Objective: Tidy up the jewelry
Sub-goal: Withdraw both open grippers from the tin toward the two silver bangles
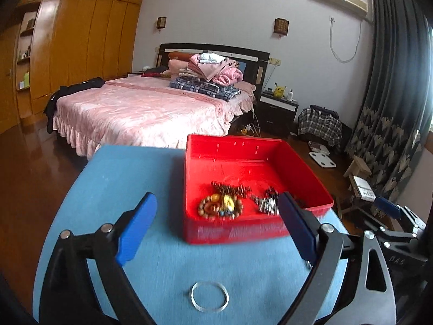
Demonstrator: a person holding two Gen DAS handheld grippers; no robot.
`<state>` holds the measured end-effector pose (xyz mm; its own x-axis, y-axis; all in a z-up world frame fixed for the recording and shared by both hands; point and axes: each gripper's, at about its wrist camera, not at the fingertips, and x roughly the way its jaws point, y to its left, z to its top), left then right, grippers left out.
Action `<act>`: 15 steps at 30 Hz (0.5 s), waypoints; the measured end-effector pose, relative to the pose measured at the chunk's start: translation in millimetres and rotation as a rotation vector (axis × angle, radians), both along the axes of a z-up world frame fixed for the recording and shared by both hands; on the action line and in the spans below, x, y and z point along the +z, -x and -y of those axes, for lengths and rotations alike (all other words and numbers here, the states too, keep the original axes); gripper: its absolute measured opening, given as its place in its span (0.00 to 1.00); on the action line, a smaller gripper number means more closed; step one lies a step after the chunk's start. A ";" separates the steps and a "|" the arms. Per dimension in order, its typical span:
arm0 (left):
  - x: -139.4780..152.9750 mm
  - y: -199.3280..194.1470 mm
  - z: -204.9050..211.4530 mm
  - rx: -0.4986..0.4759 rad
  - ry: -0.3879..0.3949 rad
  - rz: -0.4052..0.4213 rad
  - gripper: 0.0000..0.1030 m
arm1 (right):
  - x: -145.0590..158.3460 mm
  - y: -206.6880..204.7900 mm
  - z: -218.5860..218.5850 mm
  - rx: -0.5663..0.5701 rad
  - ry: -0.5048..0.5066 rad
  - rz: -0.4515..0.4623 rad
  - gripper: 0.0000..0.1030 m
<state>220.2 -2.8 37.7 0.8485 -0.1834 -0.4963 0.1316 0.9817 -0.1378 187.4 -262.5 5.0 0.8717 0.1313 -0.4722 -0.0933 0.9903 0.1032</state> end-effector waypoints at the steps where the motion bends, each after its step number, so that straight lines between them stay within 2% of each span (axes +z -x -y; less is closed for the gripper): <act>1: -4.2 5.3 -0.4 0.005 -0.007 -0.006 0.86 | -2.1 4.5 0.3 -0.004 -0.007 -0.005 0.93; 15: -49.6 32.8 -1.1 0.020 -0.021 -0.126 0.86 | -32.6 32.5 -5.9 -0.027 0.017 -0.068 0.93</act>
<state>187.4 -1.7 -11.9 0.7827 -0.1557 -0.6026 0.0952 0.9868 -0.1313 154.9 -256.6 -27.6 0.8405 0.1002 -0.5325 -0.0602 0.9939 0.0920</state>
